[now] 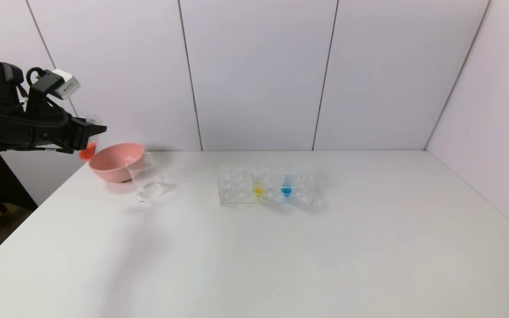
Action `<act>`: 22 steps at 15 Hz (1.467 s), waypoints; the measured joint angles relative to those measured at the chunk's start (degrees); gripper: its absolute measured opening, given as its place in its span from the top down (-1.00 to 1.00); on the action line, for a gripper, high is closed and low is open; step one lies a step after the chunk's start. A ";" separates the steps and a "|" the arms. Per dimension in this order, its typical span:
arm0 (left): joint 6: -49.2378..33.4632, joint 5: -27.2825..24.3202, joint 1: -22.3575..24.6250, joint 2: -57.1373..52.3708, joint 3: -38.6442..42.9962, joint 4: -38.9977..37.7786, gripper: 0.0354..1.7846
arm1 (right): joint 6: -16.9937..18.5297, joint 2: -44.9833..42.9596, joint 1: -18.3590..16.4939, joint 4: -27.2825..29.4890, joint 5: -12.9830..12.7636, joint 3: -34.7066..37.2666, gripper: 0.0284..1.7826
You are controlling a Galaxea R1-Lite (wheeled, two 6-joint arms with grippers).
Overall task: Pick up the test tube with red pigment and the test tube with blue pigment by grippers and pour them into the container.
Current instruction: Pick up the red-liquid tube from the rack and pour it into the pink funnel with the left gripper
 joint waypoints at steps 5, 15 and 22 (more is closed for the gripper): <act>3.95 0.00 0.16 1.19 -3.72 4.79 0.47 | 0.00 0.00 0.00 0.00 0.00 0.00 -0.99; 16.54 -0.12 0.09 4.58 -14.04 17.26 0.47 | 0.00 0.00 0.00 0.00 0.00 0.00 -0.99; 27.29 -2.07 0.00 8.30 -22.89 26.39 0.47 | 0.00 0.00 0.00 0.00 0.00 0.00 -0.99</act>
